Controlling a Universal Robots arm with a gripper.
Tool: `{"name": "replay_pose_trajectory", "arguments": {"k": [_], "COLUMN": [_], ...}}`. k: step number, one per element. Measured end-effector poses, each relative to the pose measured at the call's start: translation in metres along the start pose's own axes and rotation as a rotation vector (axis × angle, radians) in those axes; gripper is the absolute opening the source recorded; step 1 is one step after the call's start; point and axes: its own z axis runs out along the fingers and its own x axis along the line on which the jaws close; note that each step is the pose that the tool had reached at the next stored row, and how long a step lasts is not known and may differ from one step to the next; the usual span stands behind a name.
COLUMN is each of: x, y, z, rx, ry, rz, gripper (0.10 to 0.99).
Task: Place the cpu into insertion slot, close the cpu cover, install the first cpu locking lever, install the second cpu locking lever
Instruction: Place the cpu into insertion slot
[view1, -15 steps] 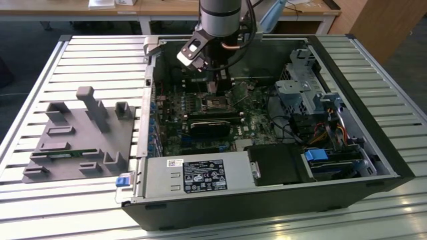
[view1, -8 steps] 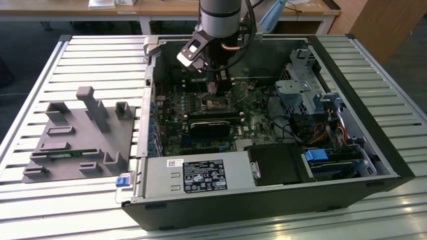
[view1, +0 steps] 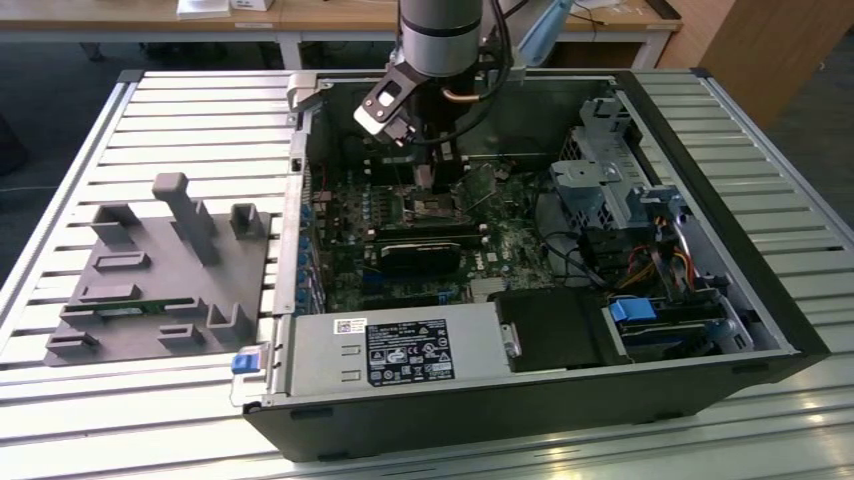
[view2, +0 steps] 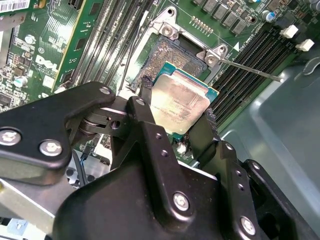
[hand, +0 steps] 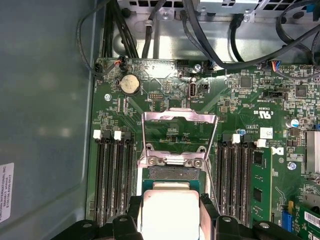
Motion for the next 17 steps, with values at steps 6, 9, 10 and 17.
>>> {"name": "replay_pose_trajectory", "arguments": {"k": [6,9,10,17], "x": [-0.0002,-0.0003,-0.0004,-0.0008], "y": [-0.0003,-0.0005,-0.0006,-0.0011], "z": [0.0049,0.0082,0.0095,0.0185], "rx": [0.000,0.000,0.000,0.000], "ry": [-0.0001,-0.0003,-0.0005,-0.0008], "rz": [0.000,0.003,0.005,0.006], "gripper": [0.541,0.541,0.541,0.541]}}
